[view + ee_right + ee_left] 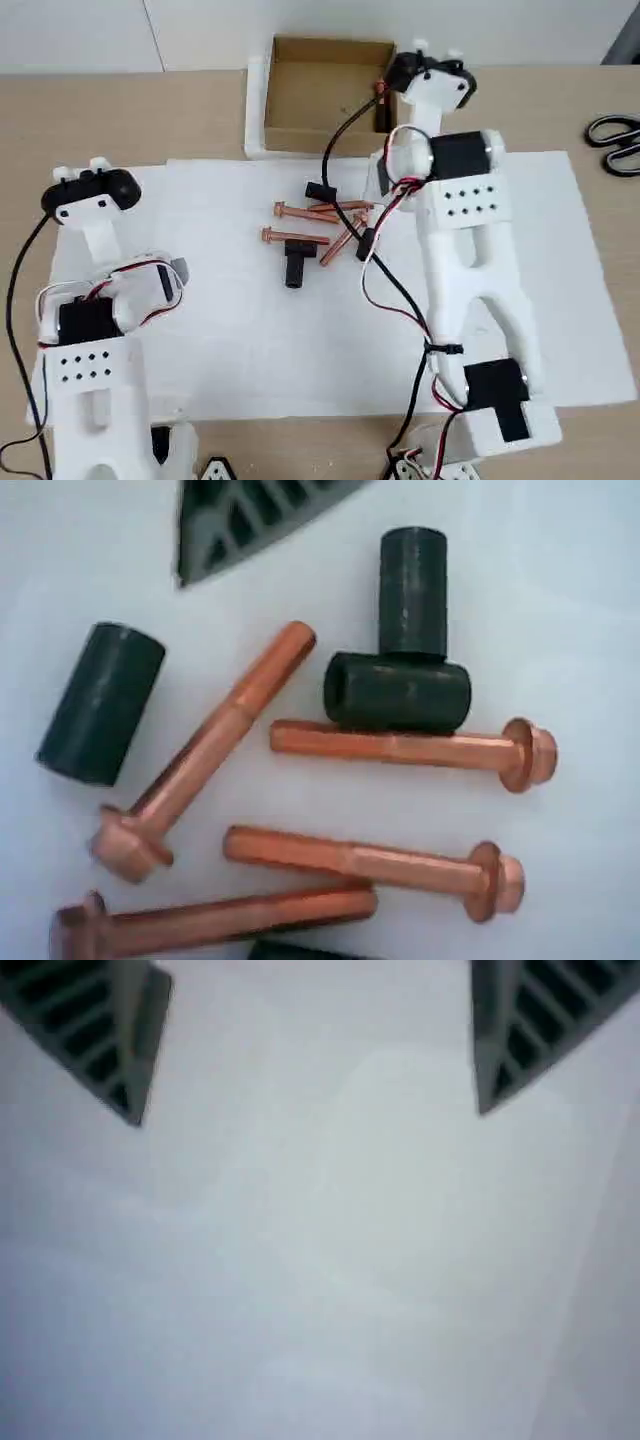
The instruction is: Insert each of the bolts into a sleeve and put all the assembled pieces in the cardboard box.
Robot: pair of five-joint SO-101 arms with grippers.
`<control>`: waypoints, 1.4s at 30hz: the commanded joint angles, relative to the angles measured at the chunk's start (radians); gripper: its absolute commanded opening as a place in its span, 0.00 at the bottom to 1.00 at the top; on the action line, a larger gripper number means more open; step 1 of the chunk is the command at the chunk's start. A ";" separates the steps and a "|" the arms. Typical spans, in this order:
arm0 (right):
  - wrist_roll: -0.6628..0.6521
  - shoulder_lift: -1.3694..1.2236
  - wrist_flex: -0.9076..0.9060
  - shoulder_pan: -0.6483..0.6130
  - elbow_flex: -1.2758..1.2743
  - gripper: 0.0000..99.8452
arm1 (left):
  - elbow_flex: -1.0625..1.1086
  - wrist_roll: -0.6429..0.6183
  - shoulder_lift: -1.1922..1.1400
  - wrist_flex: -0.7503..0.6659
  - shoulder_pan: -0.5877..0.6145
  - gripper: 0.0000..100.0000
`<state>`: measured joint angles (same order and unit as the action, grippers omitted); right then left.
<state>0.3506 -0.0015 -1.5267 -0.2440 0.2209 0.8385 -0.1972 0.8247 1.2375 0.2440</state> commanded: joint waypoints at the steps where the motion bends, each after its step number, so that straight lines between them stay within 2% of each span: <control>1: 0.026 0.045 0.105 -0.019 -0.086 0.18 | -0.005 0.008 0.021 -0.025 -0.003 0.21; 11: 0.029 -0.027 0.262 -0.033 -0.301 0.18 | -0.005 0.008 0.021 -0.025 -0.003 0.21; 21: 0.029 -0.143 0.265 -0.070 -0.302 0.18 | -0.005 0.008 0.021 -0.023 -0.003 0.21; 32: 0.029 -0.262 0.430 -0.067 -0.304 0.18 | 0.010 0.008 0.021 -0.018 -0.003 0.21; 42: 0.029 -0.358 0.440 -0.064 -0.302 0.18 | 0.036 0.009 0.021 -0.023 0.002 0.21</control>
<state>0.3675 -0.3483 -1.0940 -0.3099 -0.0783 0.8800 -0.1972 0.8247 1.2344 0.2440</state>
